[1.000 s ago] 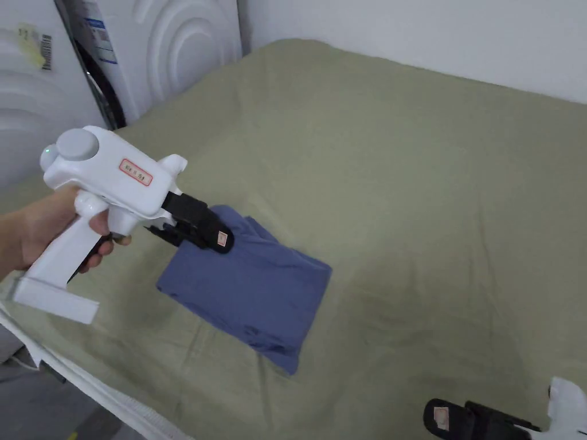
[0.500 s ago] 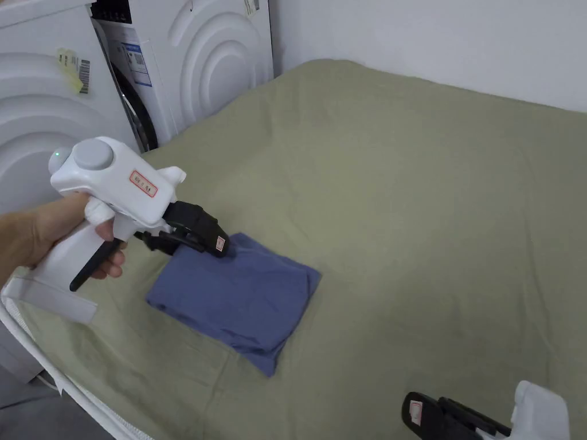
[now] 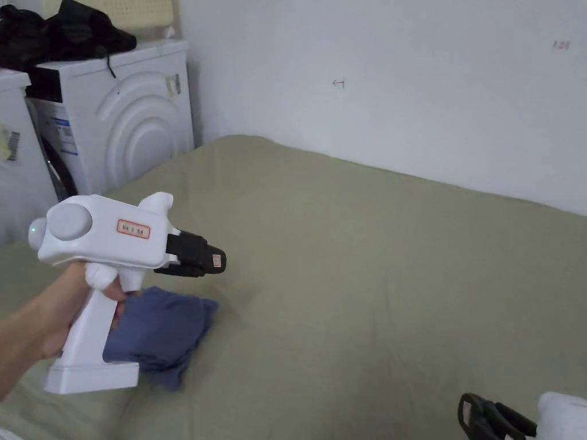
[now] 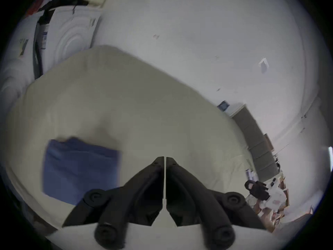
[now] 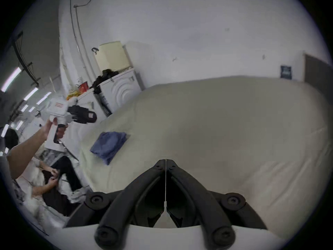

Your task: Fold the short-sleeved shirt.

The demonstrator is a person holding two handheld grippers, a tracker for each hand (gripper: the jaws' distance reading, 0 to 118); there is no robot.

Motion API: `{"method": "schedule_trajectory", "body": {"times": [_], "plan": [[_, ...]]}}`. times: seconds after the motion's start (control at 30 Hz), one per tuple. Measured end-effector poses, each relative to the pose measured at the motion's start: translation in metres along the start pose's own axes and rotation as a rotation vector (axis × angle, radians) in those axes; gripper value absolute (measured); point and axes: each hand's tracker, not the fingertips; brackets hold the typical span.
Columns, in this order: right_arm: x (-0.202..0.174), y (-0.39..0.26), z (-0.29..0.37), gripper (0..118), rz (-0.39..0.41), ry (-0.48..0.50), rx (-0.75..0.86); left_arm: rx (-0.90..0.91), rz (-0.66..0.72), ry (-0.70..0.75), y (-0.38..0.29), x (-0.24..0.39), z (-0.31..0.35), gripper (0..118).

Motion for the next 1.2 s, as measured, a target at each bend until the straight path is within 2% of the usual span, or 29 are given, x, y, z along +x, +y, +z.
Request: {"method": "schedule_trajectory", "body": {"times": [0.07,0.2,0.3,0.37,0.4,0.5,0.6,0.67,1.2], "plan": [[0.017,0.006,0.024,1,-0.002,-0.059,0.024,0.024,0.008,-0.06,-0.02,0.042,-0.019,4],[0.045,0.017,0.07,1,0.058,-0.192,0.119,0.121,-0.183,-0.011,-0.073,0.149,-0.049,4],[0.063,0.026,0.095,1,0.094,-0.282,0.163,0.23,-0.344,0.086,-0.114,0.219,-0.065,4],[0.073,0.03,0.109,1,0.087,-0.313,0.204,0.286,-0.374,0.051,-0.133,0.247,-0.077,4],[0.078,0.032,0.115,1,0.087,-0.327,0.208,0.321,-0.444,0.08,-0.138,0.262,-0.079,4],[0.088,0.036,0.125,1,0.091,-0.374,0.237,0.407,-0.501,0.158,-0.158,0.299,-0.086,4],[0.092,0.035,0.129,1,0.096,-0.404,0.253,0.43,-0.564,0.247,-0.168,0.32,-0.089,4],[0.092,0.036,0.132,1,0.098,-0.407,0.262,0.426,-0.542,0.219,-0.169,0.32,-0.088,4],[0.079,0.049,0.123,1,0.124,-0.425,0.313,0.478,-0.557,0.303,-0.16,0.314,-0.078,5]]}}
